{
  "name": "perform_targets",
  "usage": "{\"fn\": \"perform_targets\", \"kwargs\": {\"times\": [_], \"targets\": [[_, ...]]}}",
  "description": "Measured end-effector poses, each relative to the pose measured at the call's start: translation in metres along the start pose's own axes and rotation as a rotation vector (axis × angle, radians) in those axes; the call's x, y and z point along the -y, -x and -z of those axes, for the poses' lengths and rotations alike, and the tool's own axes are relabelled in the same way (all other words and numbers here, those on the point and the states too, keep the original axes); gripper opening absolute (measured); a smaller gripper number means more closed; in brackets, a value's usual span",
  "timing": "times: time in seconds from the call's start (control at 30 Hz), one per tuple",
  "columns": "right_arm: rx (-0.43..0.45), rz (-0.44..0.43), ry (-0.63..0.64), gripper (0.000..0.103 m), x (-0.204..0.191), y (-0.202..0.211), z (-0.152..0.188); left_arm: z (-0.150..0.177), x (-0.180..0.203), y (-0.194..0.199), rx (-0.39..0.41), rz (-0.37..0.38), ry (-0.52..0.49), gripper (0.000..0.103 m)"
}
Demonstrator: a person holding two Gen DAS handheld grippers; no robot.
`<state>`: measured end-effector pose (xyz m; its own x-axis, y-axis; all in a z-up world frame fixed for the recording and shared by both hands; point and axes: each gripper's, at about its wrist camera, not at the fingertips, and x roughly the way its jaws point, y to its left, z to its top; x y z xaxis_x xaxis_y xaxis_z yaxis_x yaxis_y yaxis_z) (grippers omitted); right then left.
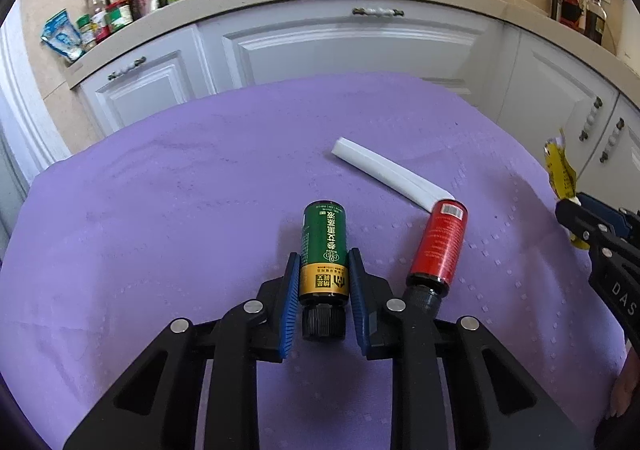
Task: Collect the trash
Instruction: 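Grasp the green bottle with the left tool while the right tool holds the yellow bag, then carry the yellow bag and green bottle over the bin and open both tools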
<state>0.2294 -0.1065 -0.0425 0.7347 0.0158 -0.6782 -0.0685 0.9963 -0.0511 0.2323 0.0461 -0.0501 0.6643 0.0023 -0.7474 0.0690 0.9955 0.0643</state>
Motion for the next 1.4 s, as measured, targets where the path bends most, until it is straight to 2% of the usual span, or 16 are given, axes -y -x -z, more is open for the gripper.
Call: {"fn": "perform_targets", "kwargs": {"times": [0.37, 0.57, 0.87, 1.17, 1.4], "targets": [[0.039, 0.01, -0.002, 0.023, 0.004, 0.029, 0.011, 0.012, -0.005, 0.032, 0.063, -0.041, 0.061, 0.024], [0.063, 0.047, -0.024, 0.023, 0.025, 0.054, 0.025, 0.018, 0.009, 0.062, 0.124, -0.033, 0.058, 0.024], [0.082, 0.127, -0.082, 0.023, 0.076, 0.085, 0.053, 0.027, 0.056, 0.095, 0.205, 0.019, 0.002, 0.025], [0.085, 0.196, -0.142, 0.023, 0.128, 0.1, 0.075, 0.03, 0.118, 0.101, 0.222, 0.109, -0.076, 0.025], [0.082, 0.221, -0.176, 0.023, 0.155, 0.101, 0.085, 0.029, 0.16, 0.101, 0.245, 0.135, -0.129, 0.025]]}}
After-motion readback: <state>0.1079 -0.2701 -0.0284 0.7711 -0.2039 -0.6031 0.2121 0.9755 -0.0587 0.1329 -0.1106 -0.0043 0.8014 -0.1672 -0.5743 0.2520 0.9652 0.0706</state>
